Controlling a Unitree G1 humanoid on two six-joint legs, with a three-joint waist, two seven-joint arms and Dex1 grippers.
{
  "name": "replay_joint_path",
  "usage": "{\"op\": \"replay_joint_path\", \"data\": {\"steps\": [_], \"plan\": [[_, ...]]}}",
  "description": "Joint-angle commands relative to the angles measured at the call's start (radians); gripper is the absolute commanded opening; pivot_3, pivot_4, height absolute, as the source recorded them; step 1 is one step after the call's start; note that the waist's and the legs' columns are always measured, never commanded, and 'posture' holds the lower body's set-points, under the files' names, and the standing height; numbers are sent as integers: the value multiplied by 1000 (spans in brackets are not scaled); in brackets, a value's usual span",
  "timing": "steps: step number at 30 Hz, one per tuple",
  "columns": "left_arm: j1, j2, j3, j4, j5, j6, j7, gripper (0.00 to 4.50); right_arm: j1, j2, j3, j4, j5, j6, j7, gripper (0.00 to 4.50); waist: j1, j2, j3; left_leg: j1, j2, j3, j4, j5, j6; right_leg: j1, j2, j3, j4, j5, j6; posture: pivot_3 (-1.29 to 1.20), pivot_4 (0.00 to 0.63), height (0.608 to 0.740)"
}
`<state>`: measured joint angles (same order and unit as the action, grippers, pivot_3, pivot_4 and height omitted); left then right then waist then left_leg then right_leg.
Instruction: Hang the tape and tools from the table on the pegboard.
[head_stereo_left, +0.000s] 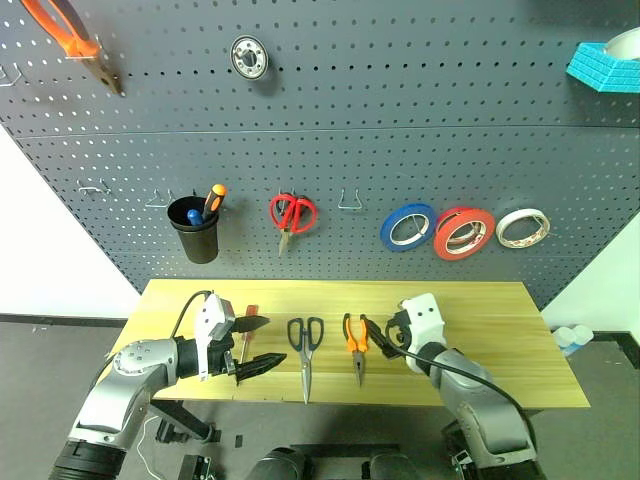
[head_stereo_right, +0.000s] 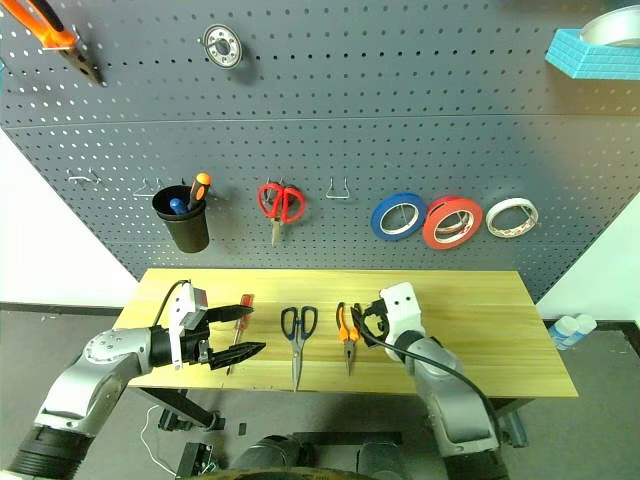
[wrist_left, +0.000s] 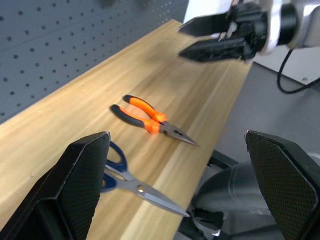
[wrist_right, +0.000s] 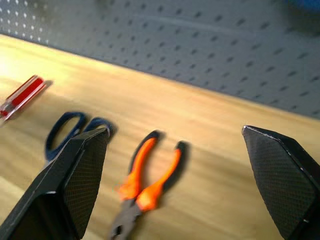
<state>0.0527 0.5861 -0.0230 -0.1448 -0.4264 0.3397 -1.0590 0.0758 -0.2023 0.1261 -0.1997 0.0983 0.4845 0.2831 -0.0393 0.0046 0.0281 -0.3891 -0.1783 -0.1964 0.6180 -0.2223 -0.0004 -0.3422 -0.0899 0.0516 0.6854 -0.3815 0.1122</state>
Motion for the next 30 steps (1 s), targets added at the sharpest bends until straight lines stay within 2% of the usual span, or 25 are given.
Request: {"op": "replay_joint_path", "data": {"steps": [1, 13, 19, 30], "plan": [[35, 6, 17, -94, -30, 19, 22, 4500, -29, 25, 22, 4, -27, 6, -34, 4466, 0, 0, 0, 0, 0, 0, 0, 0, 0, 0, 0, 0, 0, 0, 0, -35, 0, 718], [189, 25, 69, -245, -81, 65, 81, 4500, -89, 55, 64, 113, -102, 0, -88, 4466, 29, -4, 29, -1, 1, 1, -3, 0, 0, -1, 0, 0, -2, -2, -3, -7, 86, 718], [234, 32, 66, -294, -95, 83, 99, 4500, -88, 64, 74, 125, -122, 10, -107, 4466, 31, -6, 59, -2, 1, 1, -4, 0, 0, -2, -1, 0, -4, -2, -4, -10, 111, 718], [285, 35, 74, -354, -114, 103, 130, 4500, -96, 128, 113, 130, -178, 68, -186, 4466, 28, -7, 89, -8, 1, 3, -7, 0, 0, -10, -1, 1, -4, -1, -2, 1, 150, 718]]}}
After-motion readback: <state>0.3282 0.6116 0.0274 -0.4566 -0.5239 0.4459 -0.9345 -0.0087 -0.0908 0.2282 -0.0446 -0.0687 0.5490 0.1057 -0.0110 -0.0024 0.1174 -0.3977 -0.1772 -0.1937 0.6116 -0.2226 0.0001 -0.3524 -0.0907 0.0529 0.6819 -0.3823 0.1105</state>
